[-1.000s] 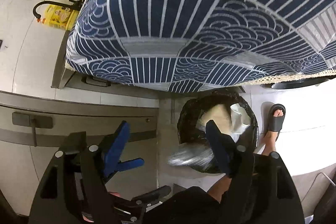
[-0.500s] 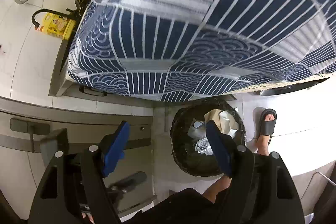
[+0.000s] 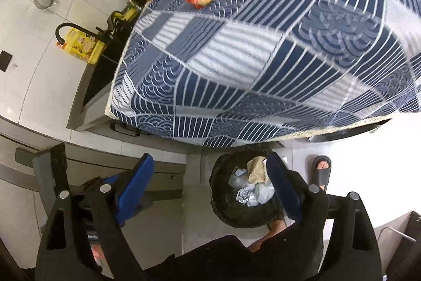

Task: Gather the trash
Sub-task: 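Raise both open tools back up to the table, then move the left tool onto the red snack wrapper on the cloth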

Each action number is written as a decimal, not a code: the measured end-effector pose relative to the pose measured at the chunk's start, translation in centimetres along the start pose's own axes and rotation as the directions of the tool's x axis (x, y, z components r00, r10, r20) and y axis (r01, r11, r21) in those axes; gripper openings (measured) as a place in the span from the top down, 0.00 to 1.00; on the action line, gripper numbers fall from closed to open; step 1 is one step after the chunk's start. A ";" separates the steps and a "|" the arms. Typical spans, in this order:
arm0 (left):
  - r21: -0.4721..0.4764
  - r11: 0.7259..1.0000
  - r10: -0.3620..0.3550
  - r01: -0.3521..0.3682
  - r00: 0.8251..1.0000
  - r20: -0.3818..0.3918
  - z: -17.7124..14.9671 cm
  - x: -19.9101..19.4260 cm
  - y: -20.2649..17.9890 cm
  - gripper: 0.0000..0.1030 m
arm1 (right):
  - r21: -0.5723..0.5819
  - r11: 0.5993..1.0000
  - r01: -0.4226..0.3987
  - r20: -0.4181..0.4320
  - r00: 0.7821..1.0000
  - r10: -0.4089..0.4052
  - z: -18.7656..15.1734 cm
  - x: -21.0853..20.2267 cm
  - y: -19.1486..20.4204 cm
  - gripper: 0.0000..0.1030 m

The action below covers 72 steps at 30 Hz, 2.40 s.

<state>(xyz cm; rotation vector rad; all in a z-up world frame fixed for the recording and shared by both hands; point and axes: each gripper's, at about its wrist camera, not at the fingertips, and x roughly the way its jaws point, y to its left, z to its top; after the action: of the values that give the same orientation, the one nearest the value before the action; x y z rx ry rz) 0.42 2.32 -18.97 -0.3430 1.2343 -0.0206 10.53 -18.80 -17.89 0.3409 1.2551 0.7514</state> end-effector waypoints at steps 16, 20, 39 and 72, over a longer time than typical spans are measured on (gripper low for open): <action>0.107 0.994 -0.044 0.027 0.987 0.153 6.9 -5.8 -3.9 0.07 | 0.020 1.000 0.011 0.198 0.980 -0.015 4.0 -6.4 0.4 0.07; 0.134 0.990 -0.076 0.053 0.983 0.169 9.1 -6.5 -5.2 0.07 | 0.009 1.000 0.019 0.241 0.970 -0.020 5.5 -7.9 0.0 0.05; 0.016 0.999 0.025 -0.028 0.990 0.139 21.6 -0.7 -9.6 0.07 | -0.047 0.999 0.018 0.235 0.972 -0.006 14.7 -9.0 -5.5 0.05; -0.055 0.969 0.239 -0.239 0.971 -0.003 27.5 8.0 -9.6 0.47 | -0.121 0.982 -0.147 0.109 0.981 0.160 22.7 -1.9 -11.1 0.05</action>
<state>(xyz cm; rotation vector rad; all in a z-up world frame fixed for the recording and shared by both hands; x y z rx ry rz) 30.17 -1.64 -15.94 -0.2394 1.2678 0.2218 35.23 -24.41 -16.47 0.3877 1.0789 0.9171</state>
